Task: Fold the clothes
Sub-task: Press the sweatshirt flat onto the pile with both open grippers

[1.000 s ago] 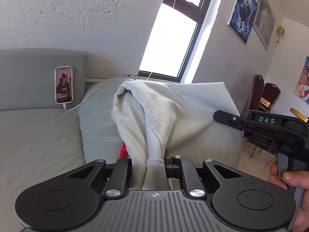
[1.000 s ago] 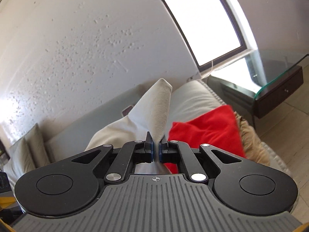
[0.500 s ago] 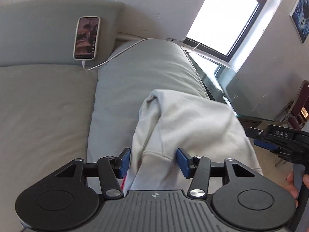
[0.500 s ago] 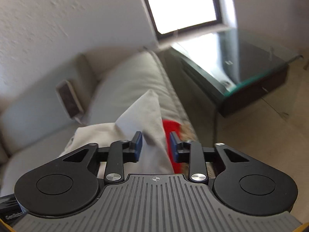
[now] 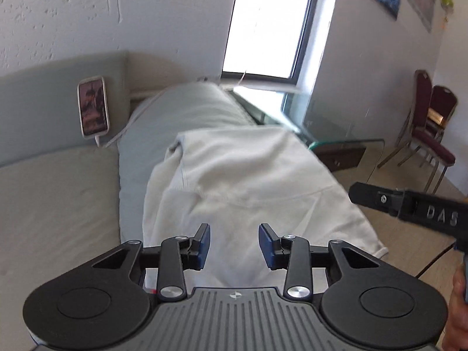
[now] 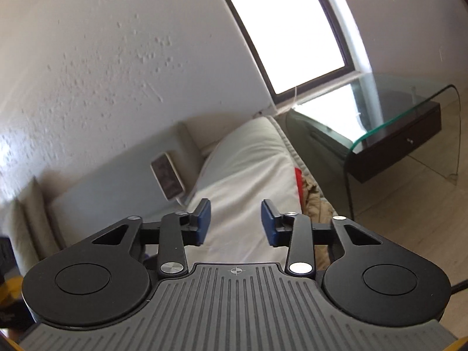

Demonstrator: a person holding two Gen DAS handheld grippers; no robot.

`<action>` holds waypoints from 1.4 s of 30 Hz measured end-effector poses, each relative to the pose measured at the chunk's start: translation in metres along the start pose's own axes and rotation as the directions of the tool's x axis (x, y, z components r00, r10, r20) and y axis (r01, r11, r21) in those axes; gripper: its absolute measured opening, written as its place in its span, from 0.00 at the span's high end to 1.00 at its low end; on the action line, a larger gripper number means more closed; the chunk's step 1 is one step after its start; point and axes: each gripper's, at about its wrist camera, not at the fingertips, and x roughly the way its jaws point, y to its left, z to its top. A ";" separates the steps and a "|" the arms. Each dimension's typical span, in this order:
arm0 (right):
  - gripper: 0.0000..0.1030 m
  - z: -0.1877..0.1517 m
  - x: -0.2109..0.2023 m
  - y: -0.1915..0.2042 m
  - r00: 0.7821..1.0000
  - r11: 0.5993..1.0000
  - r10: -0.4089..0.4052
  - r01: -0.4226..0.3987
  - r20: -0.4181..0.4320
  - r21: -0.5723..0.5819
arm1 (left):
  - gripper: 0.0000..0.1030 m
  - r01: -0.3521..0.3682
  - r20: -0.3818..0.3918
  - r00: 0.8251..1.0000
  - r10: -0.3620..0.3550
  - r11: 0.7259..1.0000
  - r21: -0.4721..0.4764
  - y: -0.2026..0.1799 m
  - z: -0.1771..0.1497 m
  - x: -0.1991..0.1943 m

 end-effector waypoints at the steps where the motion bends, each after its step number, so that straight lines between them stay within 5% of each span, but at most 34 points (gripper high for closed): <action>1: 0.73 -0.006 0.006 0.005 0.998 0.998 -0.055 0.054 -0.039 -0.032 | 0.64 -0.009 -0.039 0.999 0.009 1.000 0.003 0.000 -0.001 0.009; 5: 0.72 -0.027 0.027 -0.001 0.965 0.984 -0.172 0.159 -0.201 -0.075 | 0.61 -0.027 -0.092 0.995 0.026 1.000 -0.007 -0.001 -0.003 0.007; 8: 0.70 -0.020 0.001 -0.005 0.977 0.992 -0.124 0.126 -0.171 -0.001 | 0.38 -0.061 -0.078 0.995 0.062 0.998 0.025 -0.006 -0.002 -0.015; 11: 0.52 -0.007 -0.034 0.000 0.990 0.997 -0.074 0.078 -0.121 0.029 | 0.34 -0.078 -0.073 0.994 0.078 0.997 0.005 -0.005 -0.002 -0.039; 16: 0.39 -0.005 -0.074 0.017 0.992 0.998 -0.062 0.065 -0.112 0.022 | 0.21 -0.059 -0.041 0.998 0.057 0.997 -0.046 -0.001 -0.008 -0.079; 19: 0.30 -0.010 -0.093 0.028 0.990 0.996 -0.083 0.084 -0.117 0.002 | 0.19 -0.038 -0.024 0.999 0.036 0.997 -0.071 0.003 -0.013 -0.102; 24: 0.29 -0.010 -0.124 0.046 0.987 0.997 -0.077 0.080 -0.143 0.010 | 0.13 -0.017 0.000 1.000 0.017 0.997 -0.069 0.001 -0.017 -0.133; 27: 0.14 -0.006 -0.142 0.055 0.985 0.997 -0.079 0.081 -0.155 0.005 | 0.07 -0.008 0.011 1.000 0.009 0.996 -0.084 0.000 -0.018 -0.150; 42: 0.08 0.000 -0.192 0.082 0.966 0.967 -0.220 0.198 -0.139 -0.158 | 0.01 0.021 0.040 0.999 -0.017 0.994 -0.108 -0.020 -0.025 -0.174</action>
